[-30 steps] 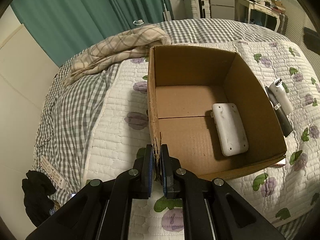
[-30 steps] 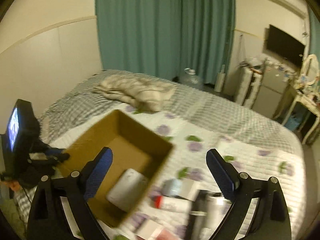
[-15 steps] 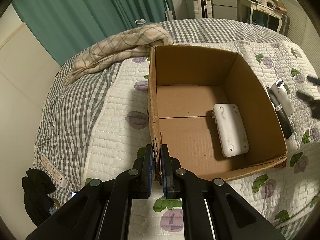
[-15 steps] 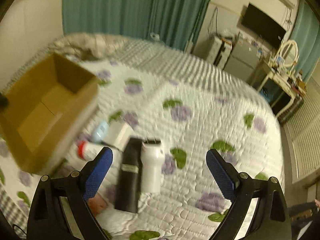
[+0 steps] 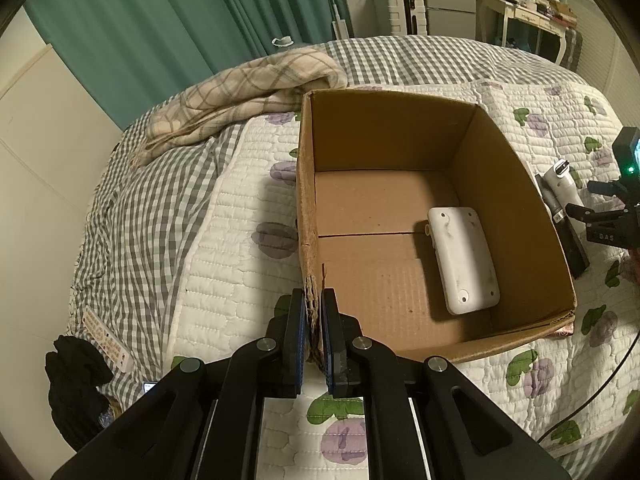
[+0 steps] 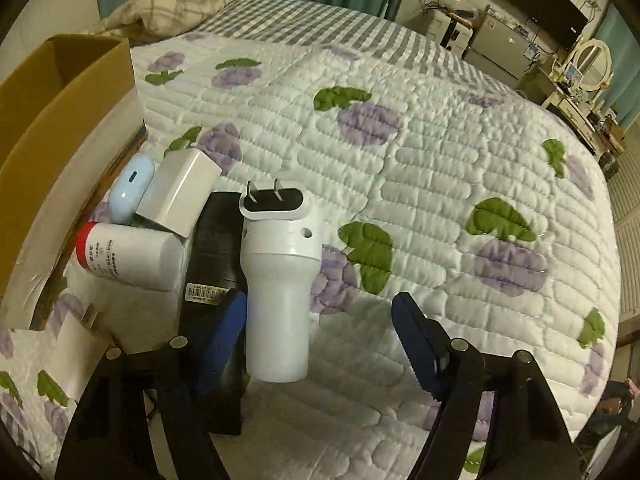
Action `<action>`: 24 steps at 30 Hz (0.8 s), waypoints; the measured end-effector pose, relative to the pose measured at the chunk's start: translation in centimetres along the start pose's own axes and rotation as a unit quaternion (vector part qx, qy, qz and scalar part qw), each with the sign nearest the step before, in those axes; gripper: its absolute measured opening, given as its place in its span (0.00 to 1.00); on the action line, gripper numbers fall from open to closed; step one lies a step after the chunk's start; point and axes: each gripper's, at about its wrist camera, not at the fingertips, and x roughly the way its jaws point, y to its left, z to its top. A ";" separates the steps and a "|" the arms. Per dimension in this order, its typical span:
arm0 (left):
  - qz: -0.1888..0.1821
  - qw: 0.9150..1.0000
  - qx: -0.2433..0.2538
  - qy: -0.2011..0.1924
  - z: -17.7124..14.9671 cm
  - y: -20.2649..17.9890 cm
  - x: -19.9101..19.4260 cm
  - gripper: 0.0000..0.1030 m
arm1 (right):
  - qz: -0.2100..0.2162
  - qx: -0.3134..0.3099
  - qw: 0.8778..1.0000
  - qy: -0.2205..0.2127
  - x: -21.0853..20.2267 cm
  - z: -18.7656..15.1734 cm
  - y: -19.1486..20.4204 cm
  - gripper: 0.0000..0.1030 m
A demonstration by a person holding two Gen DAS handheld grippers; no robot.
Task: Organize rigid objects
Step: 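Grasp the white cylindrical appliance with the right tool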
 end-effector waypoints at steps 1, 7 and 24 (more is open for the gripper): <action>0.001 1.000 0.000 0.000 0.0 -0.1 0.0 0.07 | -0.003 -0.001 1.000 0.001 0.2 0.1 0.0 0.70; 0.001 1.000 0.001 0.000 0.0 0.0 0.0 0.07 | -0.008 0.000 1.000 0.007 1.5 1.1 0.1 0.50; 0.003 1.000 0.004 0.001 -0.1 -0.1 0.1 0.07 | 0.009 -0.003 0.999 -0.048 -2.2 2.0 0.6 0.31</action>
